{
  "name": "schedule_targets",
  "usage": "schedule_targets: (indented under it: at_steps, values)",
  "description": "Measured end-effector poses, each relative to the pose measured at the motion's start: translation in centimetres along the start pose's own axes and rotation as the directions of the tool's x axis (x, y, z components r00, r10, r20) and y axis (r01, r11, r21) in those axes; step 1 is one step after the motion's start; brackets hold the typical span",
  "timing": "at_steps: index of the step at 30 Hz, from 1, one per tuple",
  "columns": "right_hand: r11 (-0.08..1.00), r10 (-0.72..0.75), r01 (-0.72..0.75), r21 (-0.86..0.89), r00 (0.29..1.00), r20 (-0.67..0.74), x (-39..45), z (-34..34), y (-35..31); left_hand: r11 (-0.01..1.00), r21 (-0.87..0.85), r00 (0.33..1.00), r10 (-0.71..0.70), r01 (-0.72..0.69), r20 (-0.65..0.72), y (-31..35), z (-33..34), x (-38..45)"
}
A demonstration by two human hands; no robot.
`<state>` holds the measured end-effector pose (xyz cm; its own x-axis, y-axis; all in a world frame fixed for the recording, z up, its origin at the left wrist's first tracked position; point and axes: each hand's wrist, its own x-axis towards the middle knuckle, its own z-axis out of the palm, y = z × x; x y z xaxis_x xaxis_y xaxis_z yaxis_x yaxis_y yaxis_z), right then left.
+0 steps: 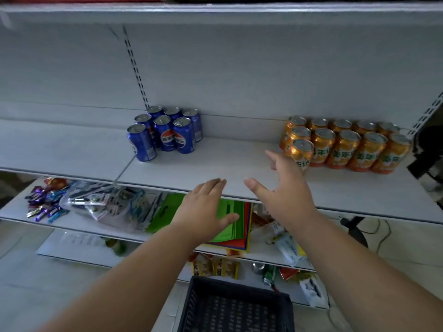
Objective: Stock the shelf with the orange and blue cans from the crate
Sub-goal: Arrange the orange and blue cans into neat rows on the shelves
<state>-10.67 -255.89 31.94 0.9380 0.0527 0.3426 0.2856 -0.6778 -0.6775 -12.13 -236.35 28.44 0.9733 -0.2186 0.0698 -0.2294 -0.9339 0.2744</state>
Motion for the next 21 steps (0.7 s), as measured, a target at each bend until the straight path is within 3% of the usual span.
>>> schedule_targets:
  at_steps: [6,12,15,21]
  values:
    - [0.999,-0.05,0.051,-0.017,0.999,0.022,2.6,5.4,-5.3,0.999,-0.043,1.0,-0.022,0.021,-0.01,-6.3,-1.9,0.5]
    - [1.0,0.017,-0.018,-0.006,0.999,-0.05,7.6,15.2,-10.3,0.999,-0.049,1.0,0.024,-0.024,-0.011,-18.4,-3.6,4.3]
    - [0.999,0.052,-0.052,-0.013,0.998,-0.023,10.0,20.3,-13.0,0.996,-0.083,1.0,0.022,-0.022,-0.004,-24.2,-4.5,6.1]
    - [0.992,0.093,-0.093,-0.089,0.996,-0.005,14.4,26.3,-17.0,0.974,-0.228,1.0,0.012,-0.014,-0.011,-31.2,-5.3,8.5]
